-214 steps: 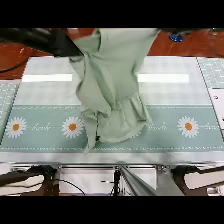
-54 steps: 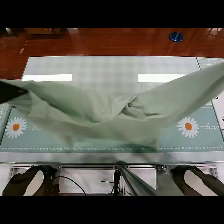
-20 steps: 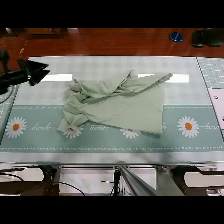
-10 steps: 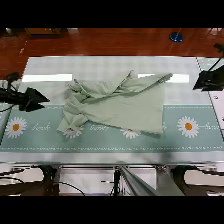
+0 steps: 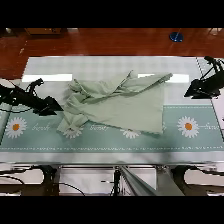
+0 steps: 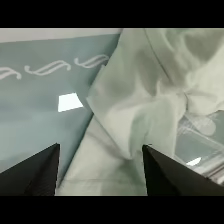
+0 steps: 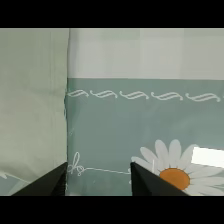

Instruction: Fold the shirts.

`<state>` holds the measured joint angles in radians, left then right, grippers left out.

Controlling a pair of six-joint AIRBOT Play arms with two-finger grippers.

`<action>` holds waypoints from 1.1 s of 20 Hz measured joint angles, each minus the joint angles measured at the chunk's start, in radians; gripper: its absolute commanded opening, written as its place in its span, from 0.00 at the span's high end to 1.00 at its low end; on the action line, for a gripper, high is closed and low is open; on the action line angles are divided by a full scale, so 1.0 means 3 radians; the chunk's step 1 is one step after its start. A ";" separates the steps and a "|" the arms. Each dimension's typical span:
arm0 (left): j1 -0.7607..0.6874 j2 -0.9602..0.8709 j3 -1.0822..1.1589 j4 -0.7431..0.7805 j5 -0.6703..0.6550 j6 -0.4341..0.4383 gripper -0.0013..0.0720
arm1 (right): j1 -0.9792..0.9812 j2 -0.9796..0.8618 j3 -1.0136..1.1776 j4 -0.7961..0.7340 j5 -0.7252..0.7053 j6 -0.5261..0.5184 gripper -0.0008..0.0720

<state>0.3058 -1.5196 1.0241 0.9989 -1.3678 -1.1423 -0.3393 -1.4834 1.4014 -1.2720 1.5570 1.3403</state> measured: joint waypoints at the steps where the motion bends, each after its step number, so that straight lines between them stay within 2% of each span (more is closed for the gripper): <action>1: -0.0027 -0.0010 -0.0003 0.0018 0.0042 -0.0009 0.14 | -0.0003 -0.0001 -0.0005 0.0013 -0.0006 -0.0018 0.35; 5: -0.0202 -0.0122 -0.0006 -0.0019 0.0164 -0.0032 0.15 | -0.0011 0.0000 -0.0020 0.0037 -0.0057 -0.0043 0.35; 6: -0.0273 -0.0160 -0.0004 -0.0072 0.0172 -0.0037 0.27 | -0.0011 0.0000 -0.0020 0.0039 -0.0061 -0.0050 0.35; 8: -0.0426 -0.0233 -0.0006 -0.0114 0.0294 -0.0043 0.86 | -0.0011 0.0000 -0.0022 0.0041 -0.0061 -0.0053 0.35; 9: -0.0495 -0.0258 -0.0008 -0.0106 0.0369 -0.0045 0.93 | -0.0013 0.0001 -0.0022 0.0041 -0.0057 -0.0053 0.35; 15: -0.0582 -0.0308 -0.0006 -0.0178 0.0427 -0.0081 0.94 | -0.0187 0.0155 -0.0276 -0.0055 0.0011 -0.0100 0.35; 22: -0.0490 -0.0300 -0.0006 -0.0148 0.0304 -0.0074 0.94 | -0.0657 0.0951 -0.1831 0.0637 -0.0254 -0.0403 0.35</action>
<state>0.1589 -1.6096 1.0222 0.9546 -1.2766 -1.1645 -0.5365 -1.1980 0.8520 -1.0809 1.4807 1.2194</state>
